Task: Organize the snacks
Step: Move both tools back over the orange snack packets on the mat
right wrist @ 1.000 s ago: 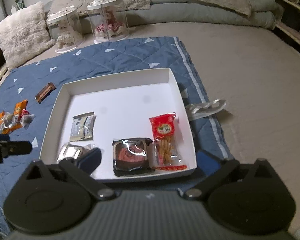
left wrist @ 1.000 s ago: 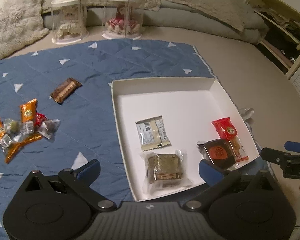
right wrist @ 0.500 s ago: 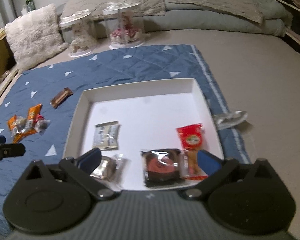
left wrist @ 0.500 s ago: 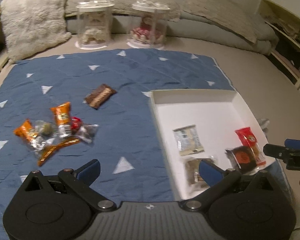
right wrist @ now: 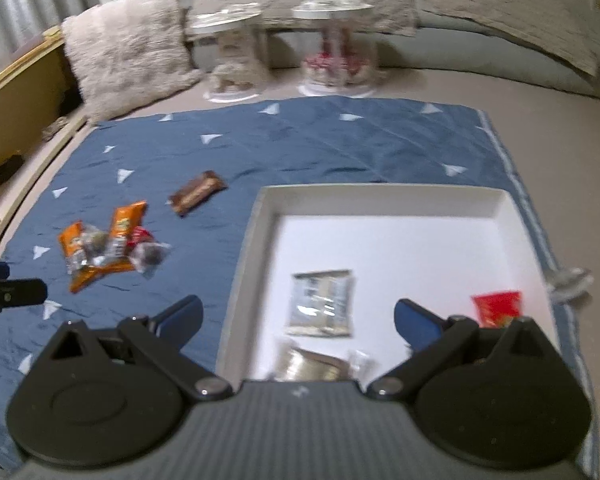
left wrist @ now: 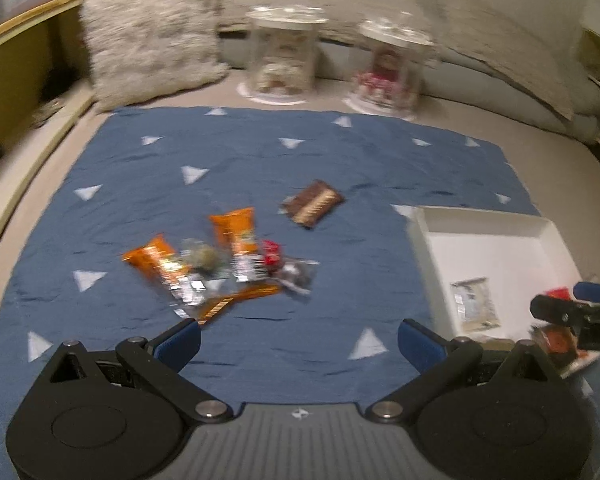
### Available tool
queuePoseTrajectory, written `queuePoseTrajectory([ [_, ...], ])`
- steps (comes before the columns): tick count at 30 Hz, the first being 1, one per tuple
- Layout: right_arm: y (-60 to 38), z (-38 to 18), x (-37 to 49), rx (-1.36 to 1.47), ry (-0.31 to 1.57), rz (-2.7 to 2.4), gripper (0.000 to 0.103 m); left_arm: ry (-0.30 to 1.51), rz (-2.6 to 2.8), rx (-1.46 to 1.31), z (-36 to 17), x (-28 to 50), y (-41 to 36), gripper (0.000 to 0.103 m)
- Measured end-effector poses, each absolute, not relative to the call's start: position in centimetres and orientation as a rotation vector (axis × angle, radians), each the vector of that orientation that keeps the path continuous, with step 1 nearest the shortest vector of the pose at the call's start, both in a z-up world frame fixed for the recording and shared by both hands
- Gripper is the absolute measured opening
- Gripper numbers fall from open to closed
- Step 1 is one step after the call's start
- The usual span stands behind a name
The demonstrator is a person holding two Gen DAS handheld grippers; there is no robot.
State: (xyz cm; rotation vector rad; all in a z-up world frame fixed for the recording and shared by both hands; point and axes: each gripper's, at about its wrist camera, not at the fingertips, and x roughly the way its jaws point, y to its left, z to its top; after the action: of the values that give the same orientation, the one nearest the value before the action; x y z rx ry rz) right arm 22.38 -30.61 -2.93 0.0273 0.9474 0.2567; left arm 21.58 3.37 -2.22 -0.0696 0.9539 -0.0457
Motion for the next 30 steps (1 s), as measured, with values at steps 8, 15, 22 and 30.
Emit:
queuePoseTrajectory([
  [8,-24.6,-3.6,24.2,-0.001,0.935,0.375,0.103,0.972,0.120,-0.107,-3.1,22.7,8.7,0.103],
  [15,-20.1,-5.3,26.2,-0.063,0.902,0.485,0.103,0.988,0.236,-0.147,-4.7,24.3,12.5,0.103],
  [22,-16.8,-8.1,28.2,-0.106,0.858,0.581,0.103,0.969,0.324,-0.226,-6.9,26.8,13.7,0.103],
  [30,-14.9,-11.7,29.6,-0.300,0.796,0.682,0.103,1.021,0.368,-0.335,-10.8,31.2,13.4,0.103],
])
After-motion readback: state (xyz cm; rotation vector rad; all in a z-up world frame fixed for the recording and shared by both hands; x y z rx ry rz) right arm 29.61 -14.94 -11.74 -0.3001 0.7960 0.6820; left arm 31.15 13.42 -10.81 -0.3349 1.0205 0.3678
